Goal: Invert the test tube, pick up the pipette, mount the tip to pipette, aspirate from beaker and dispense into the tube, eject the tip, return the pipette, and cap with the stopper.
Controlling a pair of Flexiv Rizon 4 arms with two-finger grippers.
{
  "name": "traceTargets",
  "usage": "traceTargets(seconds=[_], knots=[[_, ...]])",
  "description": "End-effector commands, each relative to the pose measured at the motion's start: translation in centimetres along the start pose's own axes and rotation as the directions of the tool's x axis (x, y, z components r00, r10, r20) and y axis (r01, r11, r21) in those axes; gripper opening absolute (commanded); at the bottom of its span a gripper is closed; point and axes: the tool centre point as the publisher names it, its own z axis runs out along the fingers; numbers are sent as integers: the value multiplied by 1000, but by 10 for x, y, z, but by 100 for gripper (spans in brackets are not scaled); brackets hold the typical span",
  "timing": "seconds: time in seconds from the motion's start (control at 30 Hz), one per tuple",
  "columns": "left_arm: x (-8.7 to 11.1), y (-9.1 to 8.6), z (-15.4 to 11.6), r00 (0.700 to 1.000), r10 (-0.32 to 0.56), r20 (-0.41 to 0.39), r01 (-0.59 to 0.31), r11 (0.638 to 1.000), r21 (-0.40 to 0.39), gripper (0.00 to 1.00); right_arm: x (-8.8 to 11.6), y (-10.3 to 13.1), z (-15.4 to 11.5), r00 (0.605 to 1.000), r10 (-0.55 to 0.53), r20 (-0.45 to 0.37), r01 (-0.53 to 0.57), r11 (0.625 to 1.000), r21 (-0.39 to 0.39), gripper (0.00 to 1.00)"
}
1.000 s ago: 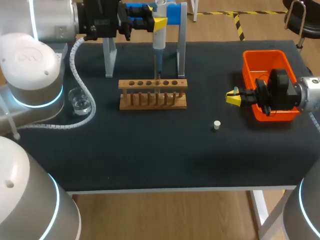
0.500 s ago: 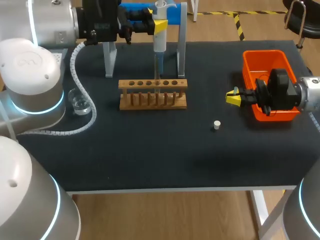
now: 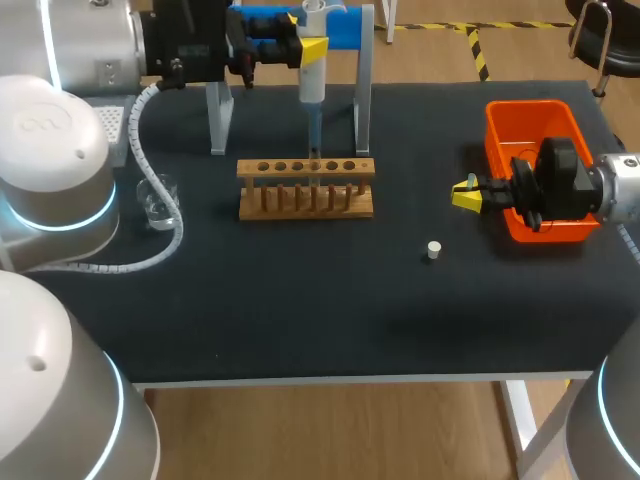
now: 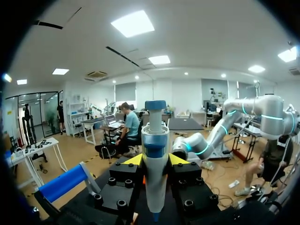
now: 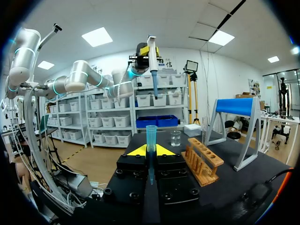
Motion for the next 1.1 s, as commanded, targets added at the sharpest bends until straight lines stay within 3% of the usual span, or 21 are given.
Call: traceTargets(seconds=[0.03,1.1], knots=[[-1,-4,-3,1000,-4,-3,4,1000,-8,0,0,0,0,1000,0,1,0,1000,1,0],[-2,-5,-3,1000,-13,-13,13,1000,-11,0,0,0,0,1000,0,1,0,1000,1,0]])
